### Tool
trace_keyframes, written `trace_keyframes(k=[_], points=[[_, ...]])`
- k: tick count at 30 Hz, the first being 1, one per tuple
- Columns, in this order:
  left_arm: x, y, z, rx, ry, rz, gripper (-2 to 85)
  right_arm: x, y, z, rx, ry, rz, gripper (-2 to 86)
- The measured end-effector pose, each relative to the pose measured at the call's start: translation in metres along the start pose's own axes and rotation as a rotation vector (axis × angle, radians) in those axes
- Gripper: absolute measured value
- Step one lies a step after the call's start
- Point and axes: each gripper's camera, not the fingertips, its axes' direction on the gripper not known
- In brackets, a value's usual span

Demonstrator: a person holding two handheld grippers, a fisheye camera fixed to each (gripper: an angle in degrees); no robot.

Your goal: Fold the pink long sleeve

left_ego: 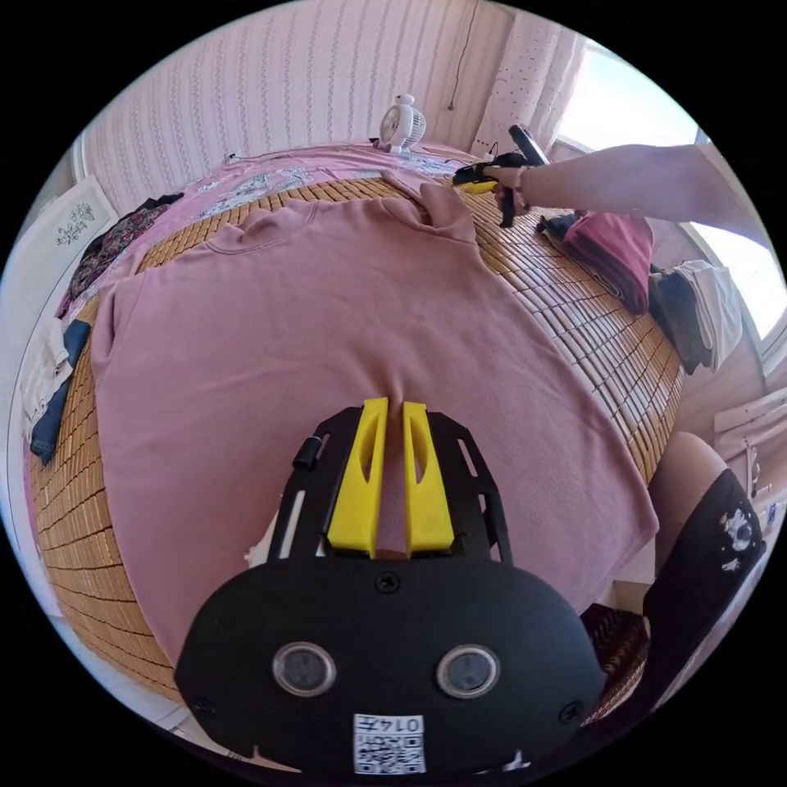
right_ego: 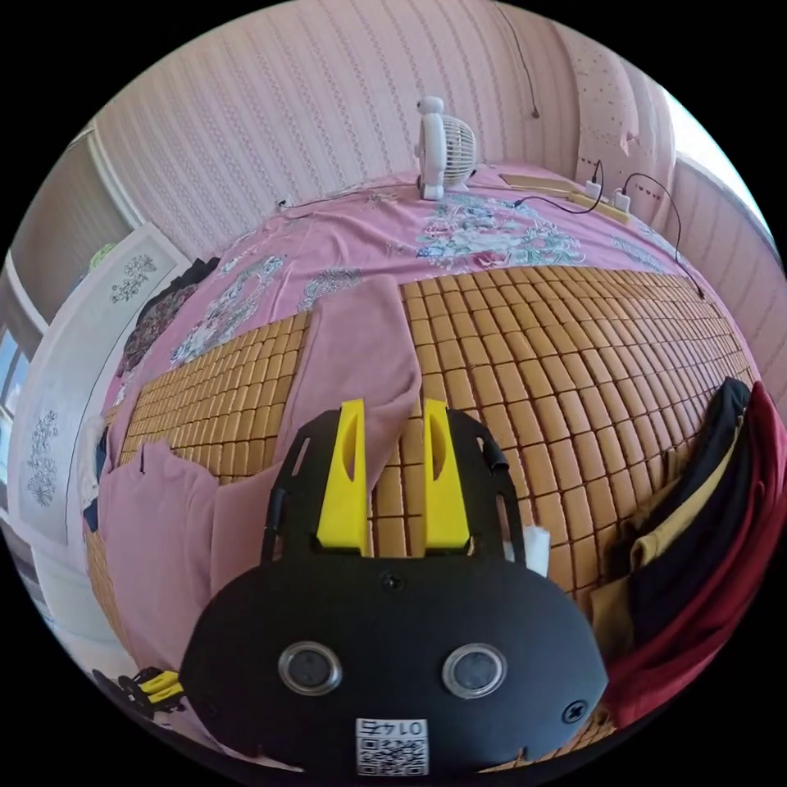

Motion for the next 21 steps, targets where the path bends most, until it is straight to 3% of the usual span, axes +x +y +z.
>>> trace_keyframes(k=[6,8,11,15,21], points=[[-0.016,-0.01,-0.005,-0.037,0.098,-0.105,1.3,0.003,0.003,-0.013,-0.11,0.002,-0.152,2.5],[-0.018,-0.016,-0.007,-0.059,0.111,-0.113,0.8,0.004,0.026,-0.073,-0.054,-0.06,-0.242,2.2],[-0.024,-0.025,-0.013,-0.096,0.151,-0.152,-0.4,0.0,0.064,-0.159,-0.14,-0.115,-0.308,2.6],[-0.032,-0.049,-0.047,-0.019,0.216,-0.201,0.1,0.016,0.09,-0.231,-0.249,-0.195,-0.205,4.4],[-0.038,-0.105,-0.056,0.02,0.283,-0.147,5.3,0.081,0.129,-0.235,-0.249,0.036,-0.054,8.2]])
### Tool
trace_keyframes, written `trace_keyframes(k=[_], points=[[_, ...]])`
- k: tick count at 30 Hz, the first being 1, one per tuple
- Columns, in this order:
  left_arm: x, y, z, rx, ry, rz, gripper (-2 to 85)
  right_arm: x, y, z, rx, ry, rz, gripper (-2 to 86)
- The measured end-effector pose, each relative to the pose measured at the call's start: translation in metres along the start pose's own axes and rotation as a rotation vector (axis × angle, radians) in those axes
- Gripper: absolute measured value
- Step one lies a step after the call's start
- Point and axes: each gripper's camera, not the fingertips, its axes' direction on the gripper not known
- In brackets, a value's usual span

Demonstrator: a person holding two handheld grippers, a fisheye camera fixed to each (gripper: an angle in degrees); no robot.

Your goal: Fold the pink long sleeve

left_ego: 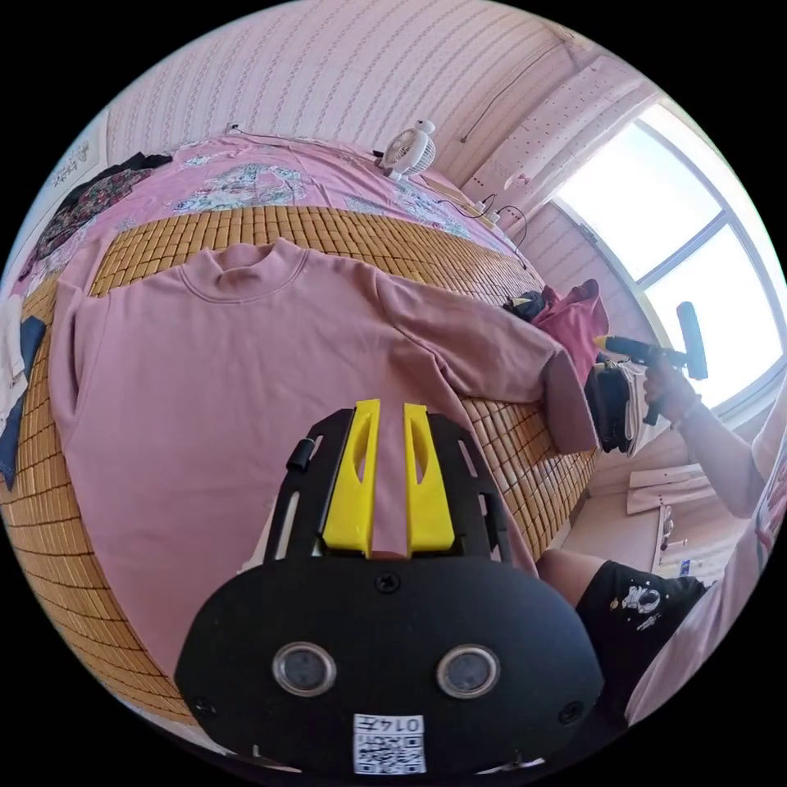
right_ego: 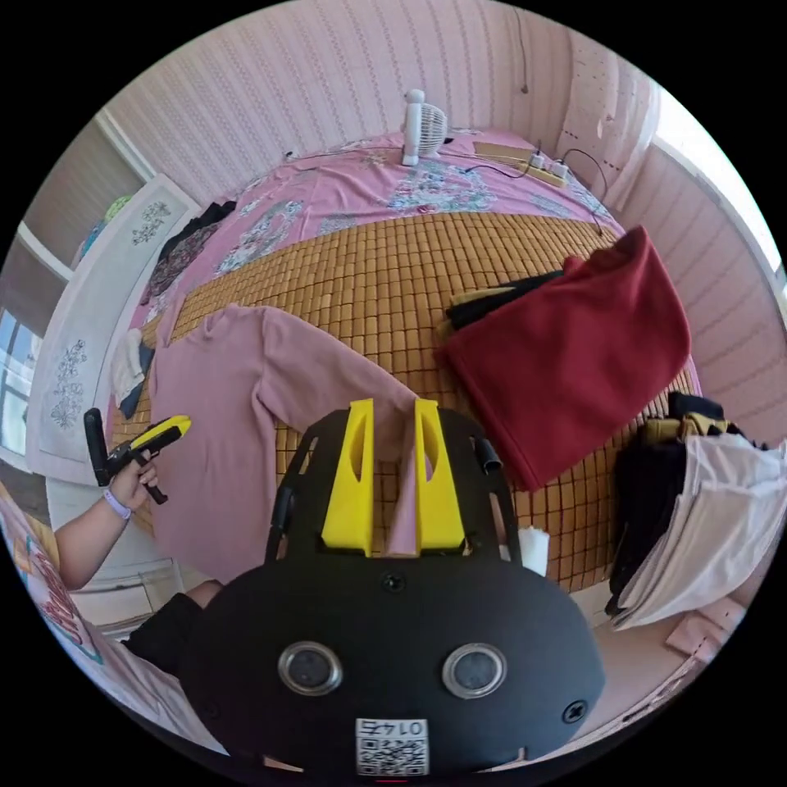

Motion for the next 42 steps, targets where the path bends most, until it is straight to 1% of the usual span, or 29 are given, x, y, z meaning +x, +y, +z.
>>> trace_keyframes(k=[2,4,7,9,10,12,13,14,15,17,18,20,21,23,24,25,26,27,29,30,31,33,35,36,37,38,39,40,42], points=[[-0.002,-0.019,0.006,-0.001,0.009,0.014,5.9,0.025,0.032,0.012,-0.012,0.029,0.117,9.8],[-0.002,-0.039,0.014,-0.004,0.013,0.036,6.4,0.036,0.056,0.024,-0.061,0.033,0.185,11.4],[0.006,-0.073,0.033,-0.02,0.006,0.085,7.3,0.038,0.088,0.047,-0.123,0.054,0.197,12.9],[0.016,-0.095,0.053,-0.032,-0.01,0.117,7.5,0.038,0.095,0.064,-0.175,-0.002,0.204,11.6],[0.02,-0.099,0.059,-0.038,-0.024,0.123,7.4,0.039,0.097,0.075,-0.2,-0.04,0.207,9.3],[0.032,-0.11,0.087,-0.121,-0.084,0.158,7.3,0.046,0.098,0.093,-0.268,-0.103,0.238,4.8],[0.035,-0.112,0.096,-0.162,-0.094,0.165,7.2,0.057,0.097,0.096,-0.296,-0.138,0.305,2.8],[0.038,-0.112,0.115,-0.257,-0.117,0.167,7.1,0.067,0.098,0.09,-0.264,-0.214,0.334,2.0],[0.041,-0.11,0.123,-0.278,-0.146,0.167,6.9,0.073,0.098,0.085,-0.245,-0.262,0.344,1.9],[0.046,-0.105,0.121,-0.234,-0.178,0.176,6.7,0.103,0.108,0.061,-0.153,-0.468,0.45,1.3],[0.049,-0.103,0.119,-0.222,-0.191,0.189,6.5,0.113,0.113,0.054,-0.12,-0.53,0.494,1.3],[0.053,-0.101,0.118,-0.22,-0.196,0.216,6.4,0.156,0.14,0.034,0.028,-0.772,0.74,1.2],[0.053,-0.102,0.117,-0.225,-0.196,0.216,6.3,0.165,0.149,0.03,0.078,-0.811,0.809,1.3],[0.053,-0.105,0.116,-0.241,-0.189,0.208,6.1,0.19,0.174,0.022,0.207,-0.889,1.017,1.7],[0.053,-0.108,0.116,-0.251,-0.178,0.217,5.8,0.192,0.176,0.022,0.217,-0.881,1.026,1.9],[0.053,-0.109,0.116,-0.256,-0.172,0.223,5.7,0.193,0.174,0.021,0.216,-0.802,1.003,2.5],[0.054,-0.11,0.116,-0.263,-0.17,0.235,5.5,0.191,0.169,0.02,0.206,-0.67,0.971,3.4],[0.055,-0.11,0.116,-0.268,-0.179,0.246,5.4,0.189,0.167,0.019,0.194,-0.595,0.962,3.9],[0.056,-0.111,0.115,-0.274,-0.186,0.261,5.3,0.175,0.159,0.02,0.159,-0.359,0.902,7.1],[0.056,-0.11,0.114,-0.275,-0.188,0.267,5.3,0.17,0.157,0.02,0.161,-0.32,0.885,7.6],[0.056,-0.11,0.113,-0.275,-0.188,0.268,5.3,0.156,0.151,0.023,0.164,-0.26,0.838,8.6],[0.053,-0.11,0.11,-0.272,-0.181,0.255,5.3,0.131,0.139,0.035,0.104,-0.165,0.734,9.6],[0.052,-0.109,0.109,-0.272,-0.18,0.248,5.0,0.099,0.125,0.067,-0.027,-0.031,0.621,9.5],[0.051,-0.109,0.107,-0.273,-0.178,0.245,4.9,0.093,0.121,0.075,-0.059,-0.017,0.597,9.3],[0.051,-0.109,0.107,-0.275,-0.178,0.243,4.8,0.078,0.113,0.09,-0.126,0.023,0.529,8.2],[0.051,-0.109,0.106,-0.276,-0.179,0.239,4.5,0.058,0.106,0.097,-0.144,0.138,0.432,7.1],[0.05,-0.109,0.105,-0.277,-0.18,0.231,4.2,0.047,0.102,0.099,-0.148,0.195,0.376,6.4],[0.05,-0.109,0.105,-0.276,-0.179,0.229,4.0,0.028,0.095,0.105,-0.179,0.261,0.273,5.3],[0.052,-0.108,0.104,-0.28,-0.169,0.234,3.7,0.01,0.09,0.111,-0.202,0.341,0.186,4.0]])
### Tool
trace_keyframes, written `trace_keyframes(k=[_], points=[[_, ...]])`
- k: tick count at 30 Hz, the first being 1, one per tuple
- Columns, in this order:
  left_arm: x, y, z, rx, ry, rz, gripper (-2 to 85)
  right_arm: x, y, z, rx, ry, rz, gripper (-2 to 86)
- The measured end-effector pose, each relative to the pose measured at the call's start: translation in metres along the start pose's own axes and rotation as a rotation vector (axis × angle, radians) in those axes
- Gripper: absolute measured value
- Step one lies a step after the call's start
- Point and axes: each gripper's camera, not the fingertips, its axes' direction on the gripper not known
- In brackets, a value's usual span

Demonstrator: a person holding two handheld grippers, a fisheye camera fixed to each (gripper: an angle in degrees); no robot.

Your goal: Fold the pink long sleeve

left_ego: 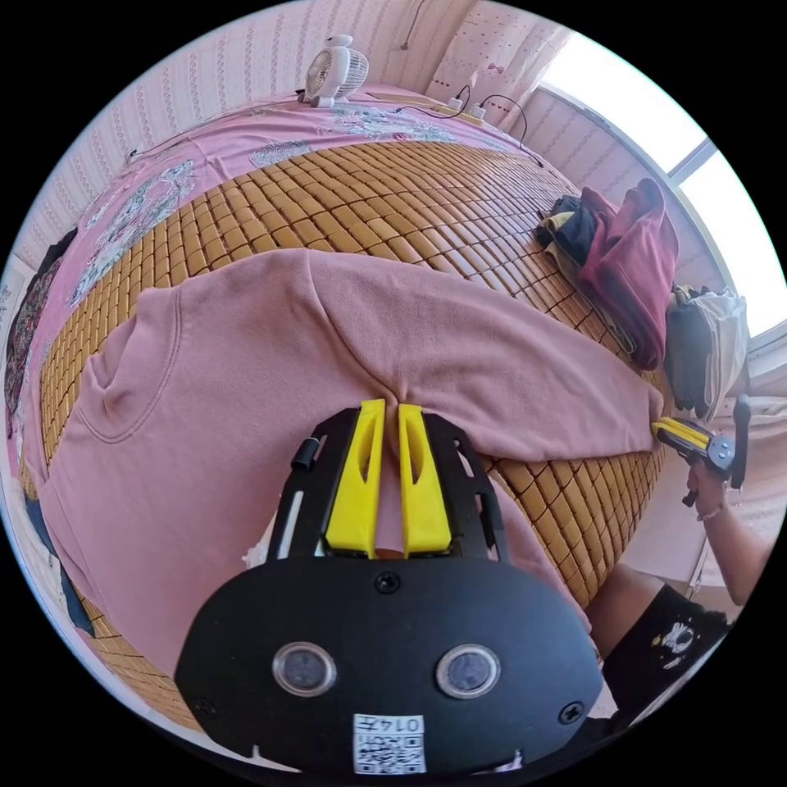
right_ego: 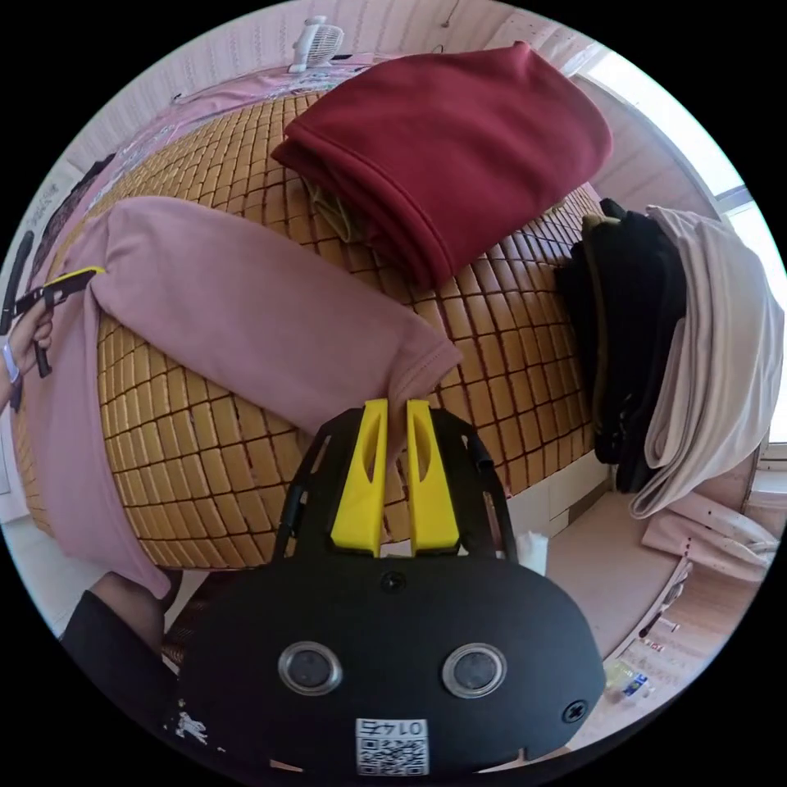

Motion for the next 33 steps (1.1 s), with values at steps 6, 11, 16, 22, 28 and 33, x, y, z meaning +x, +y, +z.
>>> trace_keyframes(k=[6,11,16,22,28,33], points=[[0.025,-0.008,0.003,0.001,0.046,0.067,3.8,-0.003,-0.006,0.0,-0.006,0.093,0.045,3.2],[0.041,-0.014,0.005,0.037,0.087,0.075,4.2,0.001,-0.012,0.0,-0.039,0.091,0.104,4.8],[0.033,-0.008,0.001,0.051,0.126,0.011,5.4,-0.002,-0.017,-0.007,-0.047,0.021,0.162,6.1],[0.007,0.04,-0.043,0.089,0.219,-0.039,6.4,-0.046,0.0,-0.038,-0.027,0.005,0.176,6.1],[-0.042,0.155,-0.086,-0.004,0.088,-0.251,8.3,-0.188,0.007,-0.05,-0.174,-0.387,-0.201,7.9],[-0.084,0.267,-0.113,-0.128,-0.045,-0.513,9.6,-0.268,0.002,-0.04,-0.357,-0.51,-0.329,8.5]])
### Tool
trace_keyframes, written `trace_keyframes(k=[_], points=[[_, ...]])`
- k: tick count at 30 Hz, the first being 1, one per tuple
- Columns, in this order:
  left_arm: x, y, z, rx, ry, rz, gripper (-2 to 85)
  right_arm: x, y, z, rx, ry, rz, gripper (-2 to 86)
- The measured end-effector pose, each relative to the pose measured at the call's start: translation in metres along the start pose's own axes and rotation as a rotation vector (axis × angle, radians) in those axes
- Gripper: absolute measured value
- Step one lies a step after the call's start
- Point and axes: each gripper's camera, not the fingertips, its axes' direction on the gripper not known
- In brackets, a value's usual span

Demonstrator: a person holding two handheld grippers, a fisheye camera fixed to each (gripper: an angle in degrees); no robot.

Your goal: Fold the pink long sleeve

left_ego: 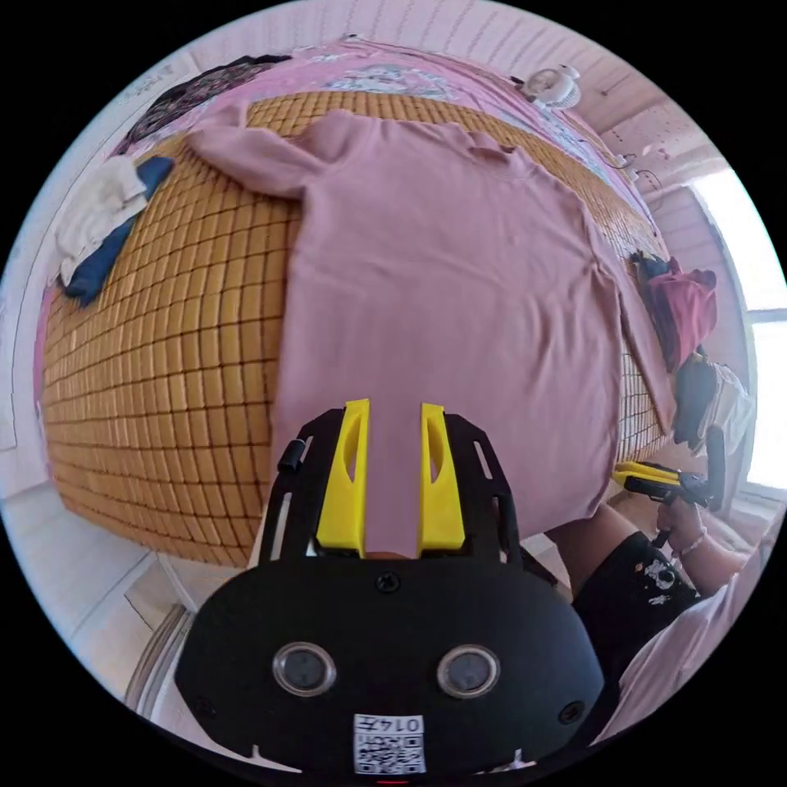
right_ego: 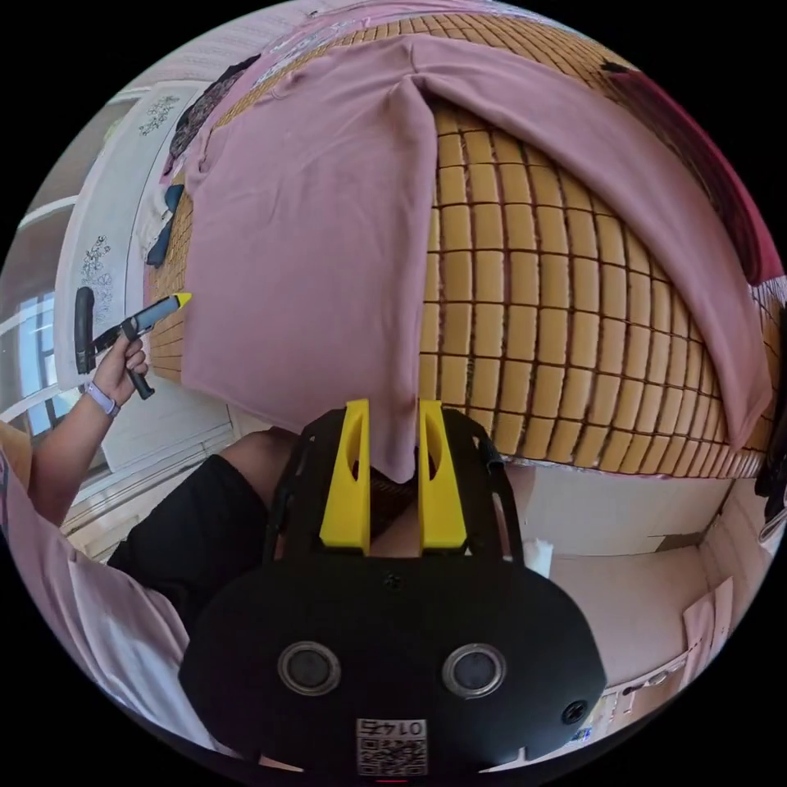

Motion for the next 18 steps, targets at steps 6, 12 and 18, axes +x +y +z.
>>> trace_keyframes(k=[6,12,18], points=[[-0.05,0.063,0.014,-0.065,-0.11,-0.18,9.4,-0.039,-0.031,0.015,-0.08,0.182,-0.096,2.0],[-0.034,0.087,0.021,-0.064,-0.176,-0.082,7.5,-0.059,-0.054,0.009,-0.173,0.286,-0.171,1.0],[-0.037,0.117,0.024,-0.035,-0.112,-0.101,6.6,-0.079,-0.074,0.018,-0.241,0.365,-0.214,1.9]])
